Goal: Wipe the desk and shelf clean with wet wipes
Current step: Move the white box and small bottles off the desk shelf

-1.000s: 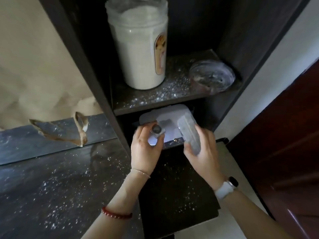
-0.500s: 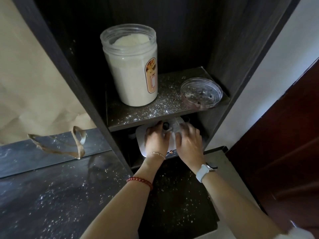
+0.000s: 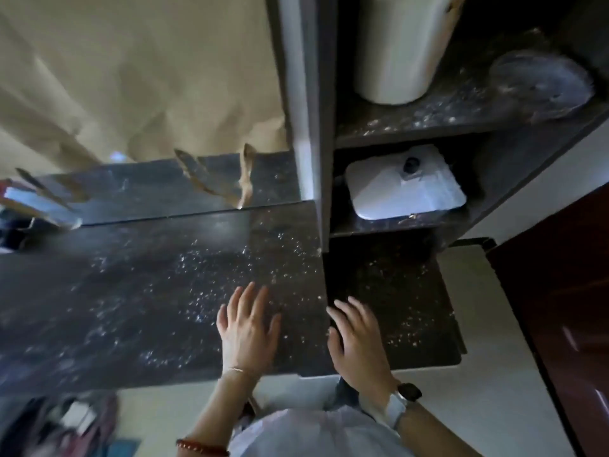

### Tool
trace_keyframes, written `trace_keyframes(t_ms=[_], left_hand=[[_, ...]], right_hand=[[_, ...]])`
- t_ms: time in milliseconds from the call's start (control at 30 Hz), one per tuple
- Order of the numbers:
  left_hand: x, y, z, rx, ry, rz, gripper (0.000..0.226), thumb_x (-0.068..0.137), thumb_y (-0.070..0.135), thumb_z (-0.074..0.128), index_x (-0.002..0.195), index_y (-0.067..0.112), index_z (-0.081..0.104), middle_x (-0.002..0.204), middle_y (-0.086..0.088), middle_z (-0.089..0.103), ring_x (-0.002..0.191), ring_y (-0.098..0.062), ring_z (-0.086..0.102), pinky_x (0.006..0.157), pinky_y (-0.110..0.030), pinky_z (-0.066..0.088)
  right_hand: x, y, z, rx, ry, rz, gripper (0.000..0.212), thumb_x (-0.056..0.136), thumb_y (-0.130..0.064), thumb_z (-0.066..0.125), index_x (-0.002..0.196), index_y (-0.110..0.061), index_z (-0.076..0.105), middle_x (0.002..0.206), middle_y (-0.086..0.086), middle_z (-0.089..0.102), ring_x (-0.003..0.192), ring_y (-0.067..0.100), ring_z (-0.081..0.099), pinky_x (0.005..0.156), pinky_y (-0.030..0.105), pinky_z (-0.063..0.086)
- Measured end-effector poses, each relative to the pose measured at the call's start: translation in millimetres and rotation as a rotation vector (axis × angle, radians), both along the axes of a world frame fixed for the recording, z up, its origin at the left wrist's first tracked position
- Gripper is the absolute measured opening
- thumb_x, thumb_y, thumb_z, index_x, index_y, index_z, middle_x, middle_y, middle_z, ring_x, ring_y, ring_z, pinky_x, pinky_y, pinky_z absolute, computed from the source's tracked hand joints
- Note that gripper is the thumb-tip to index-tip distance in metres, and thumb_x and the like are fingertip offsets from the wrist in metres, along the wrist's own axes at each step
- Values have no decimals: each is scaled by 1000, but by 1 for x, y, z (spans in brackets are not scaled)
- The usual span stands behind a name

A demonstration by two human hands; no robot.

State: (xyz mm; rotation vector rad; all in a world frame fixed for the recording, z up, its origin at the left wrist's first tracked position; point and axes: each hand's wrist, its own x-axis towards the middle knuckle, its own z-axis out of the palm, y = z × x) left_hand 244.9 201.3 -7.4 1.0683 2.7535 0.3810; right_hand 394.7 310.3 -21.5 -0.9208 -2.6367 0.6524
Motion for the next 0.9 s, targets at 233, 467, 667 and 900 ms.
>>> trace_keyframes(t_ms=[233, 467, 667, 900], left_hand=[[-75, -146, -6, 5, -5, 282, 48, 84, 31, 57, 130, 18, 47, 139, -7, 46, 132, -28, 35, 108, -49, 23], [-168, -323, -9, 39, -62, 516, 46, 85, 29, 57, 128, 17, 48, 136, -7, 46, 128, -28, 37, 105, -46, 27], [-271, -394, 5, 58, -23, 586, 48, 86, 32, 55, 130, 18, 44, 138, -6, 42, 129, -28, 34, 104, -48, 28], [-384, -374, -8, 5, -56, 570, 57, 87, 37, 49, 138, 19, 29, 147, -9, 29, 135, -28, 24, 106, -49, 27]], right_hand=[[-111, -112, -4, -37, -178, 339, 38, 79, -15, 62, 116, -7, 60, 122, 14, 61, 120, 34, 51, 102, 57, 36], [-236, -246, -2, -18, -151, 444, 39, 67, -4, 74, 105, -2, 66, 108, 16, 67, 104, 37, 61, 87, 52, 51], [-328, -319, 4, -57, -167, 540, 40, 86, -12, 55, 125, -7, 53, 131, 13, 53, 124, 28, 46, 107, 39, 37], [-449, -308, 11, -78, -170, 571, 45, 92, -22, 43, 136, -13, 37, 142, 5, 38, 132, 20, 32, 111, 32, 27]])
